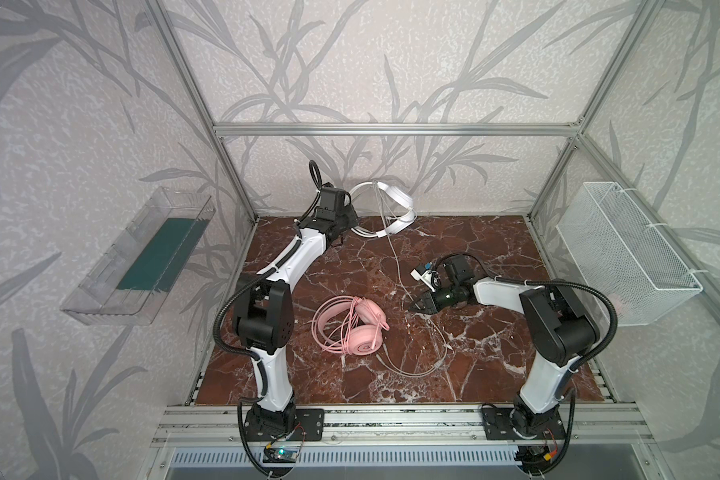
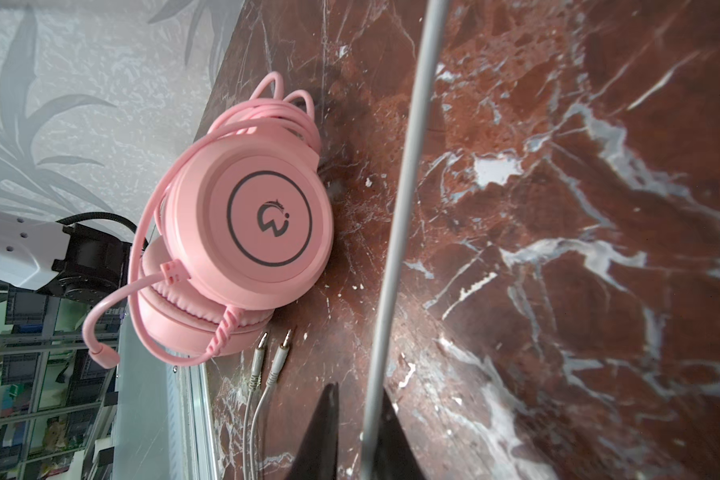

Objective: Wrap the headphones
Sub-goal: 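Grasp the white cable and lift it toward the held white headset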

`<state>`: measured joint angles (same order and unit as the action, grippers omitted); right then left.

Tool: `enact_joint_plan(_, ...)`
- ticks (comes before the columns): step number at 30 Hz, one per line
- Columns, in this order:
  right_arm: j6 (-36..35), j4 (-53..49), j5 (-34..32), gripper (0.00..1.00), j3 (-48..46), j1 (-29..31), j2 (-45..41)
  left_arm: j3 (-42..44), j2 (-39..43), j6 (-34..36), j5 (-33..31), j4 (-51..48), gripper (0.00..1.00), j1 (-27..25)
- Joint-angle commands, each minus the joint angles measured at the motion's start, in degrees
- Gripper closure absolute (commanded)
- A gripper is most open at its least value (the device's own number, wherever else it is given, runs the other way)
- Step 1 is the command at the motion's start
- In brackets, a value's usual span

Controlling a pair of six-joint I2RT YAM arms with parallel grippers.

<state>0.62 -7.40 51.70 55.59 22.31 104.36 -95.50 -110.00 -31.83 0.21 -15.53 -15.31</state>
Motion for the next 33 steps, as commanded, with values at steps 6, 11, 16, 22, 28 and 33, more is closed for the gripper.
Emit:
enact_joint_plan(6,-5.6,-9.0,3.2,0.90,1.2,0.5,-5.1,-1.0,0.2,2.3,-6.5,0.5,1.00,-1.4)
enact_joint_plan(11,-10.1,-16.0,4.0,0.91,4.2,1.3,-7.4,-3.3,-1.0,5.8,-10.4,-2.7,1.00,-3.4)
enact_joint_plan(16,-14.8,-25.0,5.5,0.91,9.8,1.9,-8.9,-6.4,-2.7,8.7,-12.8,-6.2,1.00,-4.9)
enact_joint_plan(22,-21.9,-35.1,3.2,0.92,16.4,2.1,-10.0,-10.6,-4.5,13.6,-13.5,-10.5,1.00,-6.2)
enact_joint_plan(28,-26.0,-40.7,0.9,0.95,22.5,2.1,-10.3,-14.0,-6.4,17.5,-13.2,-14.9,1.00,-7.2)
enact_joint_plan(33,-29.2,-43.2,-0.7,0.95,26.5,2.1,-9.9,-15.8,-7.4,18.4,-13.0,-17.4,1.00,-7.8)
